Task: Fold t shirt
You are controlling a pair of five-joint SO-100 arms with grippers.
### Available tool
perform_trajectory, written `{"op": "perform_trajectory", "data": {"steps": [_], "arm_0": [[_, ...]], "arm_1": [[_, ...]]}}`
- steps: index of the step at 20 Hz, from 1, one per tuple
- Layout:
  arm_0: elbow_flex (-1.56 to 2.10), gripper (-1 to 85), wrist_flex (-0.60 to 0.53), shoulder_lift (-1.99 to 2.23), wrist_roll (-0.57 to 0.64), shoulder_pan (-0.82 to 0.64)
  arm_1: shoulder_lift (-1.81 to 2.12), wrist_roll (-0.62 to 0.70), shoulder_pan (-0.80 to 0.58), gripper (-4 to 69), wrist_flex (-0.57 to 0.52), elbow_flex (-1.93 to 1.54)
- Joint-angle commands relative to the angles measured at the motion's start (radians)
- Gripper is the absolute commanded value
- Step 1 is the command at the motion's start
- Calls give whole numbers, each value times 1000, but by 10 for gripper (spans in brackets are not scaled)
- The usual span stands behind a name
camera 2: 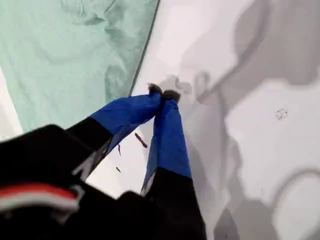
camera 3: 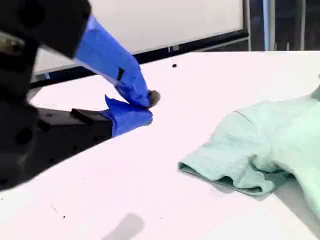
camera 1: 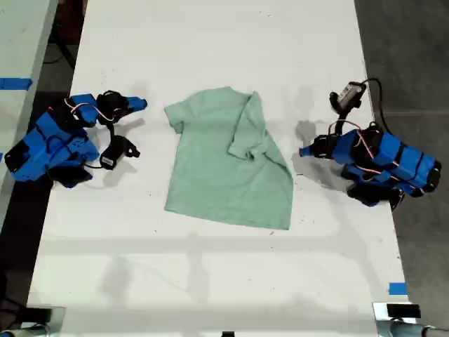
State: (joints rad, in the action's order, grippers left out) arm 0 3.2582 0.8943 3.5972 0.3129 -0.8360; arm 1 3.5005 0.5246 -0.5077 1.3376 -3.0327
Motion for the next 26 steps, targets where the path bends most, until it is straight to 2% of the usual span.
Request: {"op": "perform_trajectory", "data": {"steps": [1, 14, 16, 18, 19, 21, 23, 26], "arm_0": [[23, -3, -60, 11, 137, -106], [-40, -3, -35, 11, 120, -101], [-198, -3, 66, -38, 117, -144], [-448, -3, 124, -377, 141, -176], [-600, 10, 146, -626, 152, -144], [-894, 136, 192, -1077, 173, -72], [-1101, 206, 195, -1407, 245, -58], [-1305, 229, 158, -1764, 324, -83]], "arm_1": [[11, -69, -44, 5, 37, -41], [11, -69, -49, 5, 37, -41], [11, -66, -54, 5, 34, -43], [11, -66, -57, 5, 34, -43], [11, -66, -58, 5, 34, -43], [11, -66, -58, 5, 34, -43], [11, -67, -54, 5, 35, -43], [11, -66, -51, 5, 35, -43]]}}
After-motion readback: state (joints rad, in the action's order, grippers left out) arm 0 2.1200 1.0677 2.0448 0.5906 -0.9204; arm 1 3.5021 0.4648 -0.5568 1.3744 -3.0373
